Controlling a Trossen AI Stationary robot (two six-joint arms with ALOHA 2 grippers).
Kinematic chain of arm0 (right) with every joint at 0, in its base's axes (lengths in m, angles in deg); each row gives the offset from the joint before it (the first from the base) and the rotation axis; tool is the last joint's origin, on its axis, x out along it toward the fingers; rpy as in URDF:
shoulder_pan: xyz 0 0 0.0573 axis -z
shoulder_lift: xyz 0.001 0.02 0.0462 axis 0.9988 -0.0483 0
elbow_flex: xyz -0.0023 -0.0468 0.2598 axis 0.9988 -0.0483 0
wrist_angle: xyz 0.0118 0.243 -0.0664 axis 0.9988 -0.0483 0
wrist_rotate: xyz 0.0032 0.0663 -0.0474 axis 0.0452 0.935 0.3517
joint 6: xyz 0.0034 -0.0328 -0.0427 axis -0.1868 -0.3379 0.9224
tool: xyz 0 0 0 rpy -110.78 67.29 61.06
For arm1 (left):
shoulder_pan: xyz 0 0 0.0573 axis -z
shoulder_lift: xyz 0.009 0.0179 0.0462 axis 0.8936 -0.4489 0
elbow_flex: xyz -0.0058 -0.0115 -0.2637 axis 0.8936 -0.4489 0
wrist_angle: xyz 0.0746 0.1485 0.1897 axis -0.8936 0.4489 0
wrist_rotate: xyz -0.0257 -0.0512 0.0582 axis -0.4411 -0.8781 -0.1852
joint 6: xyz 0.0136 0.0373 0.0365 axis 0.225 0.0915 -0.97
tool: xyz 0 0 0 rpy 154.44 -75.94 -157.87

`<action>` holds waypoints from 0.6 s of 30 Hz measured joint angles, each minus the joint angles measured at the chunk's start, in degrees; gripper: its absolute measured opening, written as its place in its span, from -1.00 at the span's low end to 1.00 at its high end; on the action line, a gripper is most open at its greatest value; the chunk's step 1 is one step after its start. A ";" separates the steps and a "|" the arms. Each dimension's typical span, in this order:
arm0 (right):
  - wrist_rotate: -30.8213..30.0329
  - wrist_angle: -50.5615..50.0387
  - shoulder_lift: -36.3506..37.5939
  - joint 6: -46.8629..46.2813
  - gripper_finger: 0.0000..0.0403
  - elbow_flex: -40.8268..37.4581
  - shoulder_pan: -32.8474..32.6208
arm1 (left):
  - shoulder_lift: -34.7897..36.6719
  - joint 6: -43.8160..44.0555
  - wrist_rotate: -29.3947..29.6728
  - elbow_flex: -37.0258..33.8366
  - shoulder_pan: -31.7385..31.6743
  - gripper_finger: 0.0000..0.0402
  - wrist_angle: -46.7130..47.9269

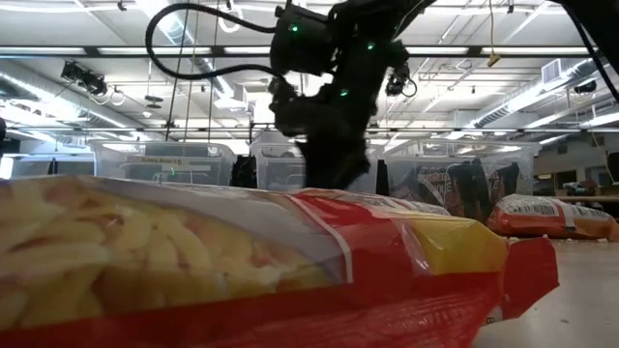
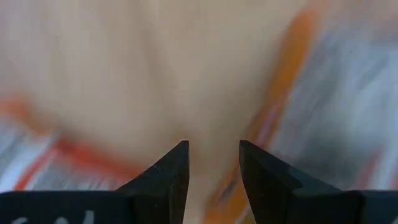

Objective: Sort Maruchan noodles
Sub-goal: Put the orange noodle pack into the top center transparent bin

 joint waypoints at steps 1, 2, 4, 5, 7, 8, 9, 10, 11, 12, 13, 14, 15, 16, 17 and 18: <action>1.65 -2.38 0.30 0.20 -0.28 0.00 -0.66 | 0.04 0.01 0.00 0.00 0.00 -0.10 -0.01; 2.80 -5.28 0.80 0.70 -0.28 0.00 -1.32 | 0.24 0.02 0.00 0.00 0.00 -0.10 0.13; 3.67 -13.32 1.80 2.09 -0.28 0.02 -2.44 | 0.54 0.00 0.00 0.00 0.00 -0.10 0.33; 2.85 -17.59 2.13 3.01 -0.28 0.02 -2.86 | 0.67 0.00 0.00 0.00 -0.02 -0.10 0.30; -2.78 -24.81 2.56 4.13 -0.28 -0.01 -3.56 | 0.79 0.00 0.00 0.00 0.00 -0.10 0.30; -5.61 -26.80 2.82 4.26 -0.28 -0.02 -3.70 | 0.81 -0.02 0.00 0.00 0.00 -0.10 0.29; -7.97 -27.16 3.17 4.10 -0.28 -0.02 -3.74 | 0.88 -0.12 0.00 0.00 0.00 -0.10 0.32; -9.68 -26.24 3.54 3.67 -0.28 -0.02 -3.52 | 0.88 -0.41 0.00 0.00 0.00 -0.10 0.31; -10.41 -24.58 3.75 3.04 -0.28 -0.02 -3.13 | 0.86 -0.61 0.02 0.00 0.00 -0.10 0.30; -10.57 -22.08 3.95 2.30 -0.28 0.00 -2.69 | 0.83 -0.85 0.02 0.00 -0.01 -0.10 0.30; -10.64 -19.04 3.98 1.41 -0.28 0.00 -2.25 | 0.75 -1.03 0.01 0.00 0.00 -0.10 0.30; -11.03 -15.71 4.00 0.52 -0.28 0.00 -1.78 | 0.75 -1.07 0.02 0.00 -0.01 -0.10 0.30; -11.72 -12.27 4.00 -0.33 -0.28 0.00 -1.30 | 0.75 -1.07 0.01 0.00 0.00 -0.10 0.30; -12.90 -8.73 4.00 -1.27 -0.28 0.00 -0.84 | 0.76 -1.07 0.02 0.00 0.00 -0.10 0.29; -14.42 -5.15 4.00 -2.16 -0.28 0.00 -0.40 | 0.77 -1.05 0.01 0.00 0.00 -0.10 0.30; -15.87 -1.80 4.00 -2.77 -0.28 0.00 0.04 | 0.77 -1.03 0.02 0.00 -0.02 -0.10 0.30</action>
